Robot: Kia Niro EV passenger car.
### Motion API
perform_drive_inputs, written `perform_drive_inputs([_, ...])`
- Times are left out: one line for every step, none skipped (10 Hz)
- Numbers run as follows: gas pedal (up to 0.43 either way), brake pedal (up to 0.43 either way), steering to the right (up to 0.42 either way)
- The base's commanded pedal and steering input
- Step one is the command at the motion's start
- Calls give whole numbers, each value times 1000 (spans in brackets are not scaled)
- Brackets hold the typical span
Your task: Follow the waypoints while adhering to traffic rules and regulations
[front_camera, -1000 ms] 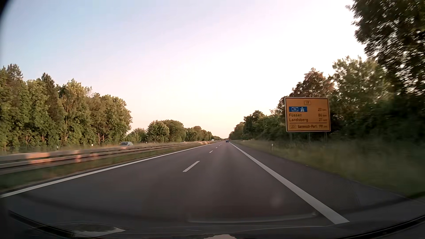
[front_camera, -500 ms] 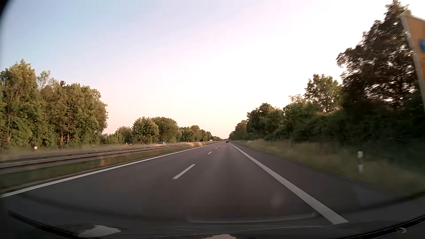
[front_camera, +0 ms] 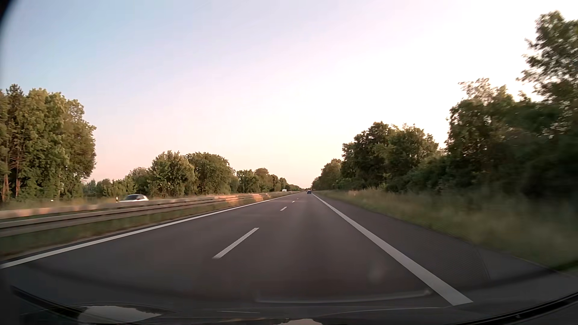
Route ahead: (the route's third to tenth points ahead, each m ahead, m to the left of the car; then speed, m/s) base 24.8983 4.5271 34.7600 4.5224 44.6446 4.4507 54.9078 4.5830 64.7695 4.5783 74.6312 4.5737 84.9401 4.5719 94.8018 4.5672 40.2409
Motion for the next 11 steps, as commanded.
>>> perform_drive_inputs([358,18,-2])
perform_drive_inputs([358,18,-2])
perform_drive_inputs([358,18,-2])
perform_drive_inputs([358,18,-1])
perform_drive_inputs([358,18,-1])
perform_drive_inputs([358,12,0])
perform_drive_inputs([358,18,0])
perform_drive_inputs([358,18,-1])
perform_drive_inputs([358,18,-1])
perform_drive_inputs([358,18,0])
perform_drive_inputs([358,12,0])
